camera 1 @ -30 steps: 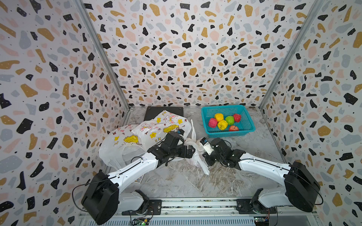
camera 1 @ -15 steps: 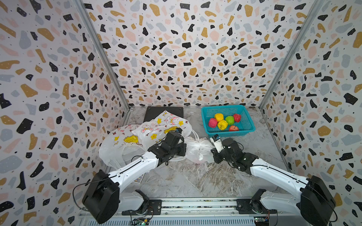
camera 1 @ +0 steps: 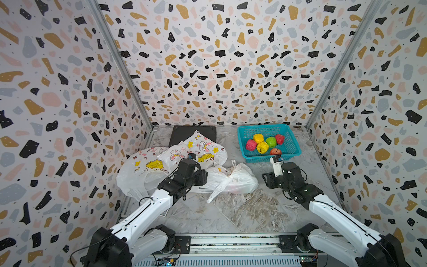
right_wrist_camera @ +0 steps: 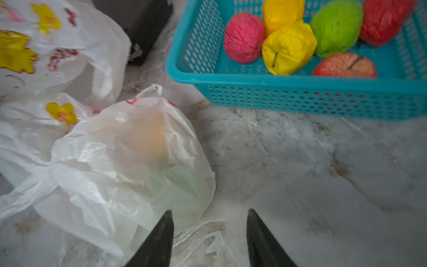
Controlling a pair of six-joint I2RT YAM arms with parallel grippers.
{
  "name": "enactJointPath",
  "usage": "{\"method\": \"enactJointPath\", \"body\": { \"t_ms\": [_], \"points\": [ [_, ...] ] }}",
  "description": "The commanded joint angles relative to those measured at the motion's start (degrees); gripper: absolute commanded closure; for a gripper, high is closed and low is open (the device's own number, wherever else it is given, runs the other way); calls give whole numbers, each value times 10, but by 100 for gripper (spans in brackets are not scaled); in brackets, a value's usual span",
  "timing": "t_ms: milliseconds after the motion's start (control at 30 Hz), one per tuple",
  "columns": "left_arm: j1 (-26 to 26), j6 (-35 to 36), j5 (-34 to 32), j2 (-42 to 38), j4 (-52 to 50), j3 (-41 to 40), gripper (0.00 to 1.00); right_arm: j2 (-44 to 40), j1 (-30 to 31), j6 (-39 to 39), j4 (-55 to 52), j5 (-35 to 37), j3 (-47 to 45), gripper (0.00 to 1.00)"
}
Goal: Untie the knot of a plastic bag & take out the apple
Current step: Untie the plastic bag at the center of the board.
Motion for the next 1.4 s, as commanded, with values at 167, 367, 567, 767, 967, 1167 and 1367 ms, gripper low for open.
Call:
{"method": "enactJointPath", "body": {
  "t_ms": [167,367,567,767,967,1167,1367],
  "points": [
    [-12,85,107,11,18,44,17,69,63,-128,22,-134,59,28],
    [-41,104,102,107,47,38,2,197,109,-195,9,-53,127,23],
    [-42,110,121,149,77,41,36,256,114,-196,-14,13,166,54],
    [-42,113,106,136,68,39,100,218,110,-152,22,56,142,100],
    [-15,83,74,74,63,11,100,162,54,-81,108,-30,76,100],
    [-7,52,38,7,50,-3,100,135,8,-12,178,-86,22,100],
    [-22,76,119,-2,105,4,48,119,7,6,208,-107,6,100]
  ]
}}
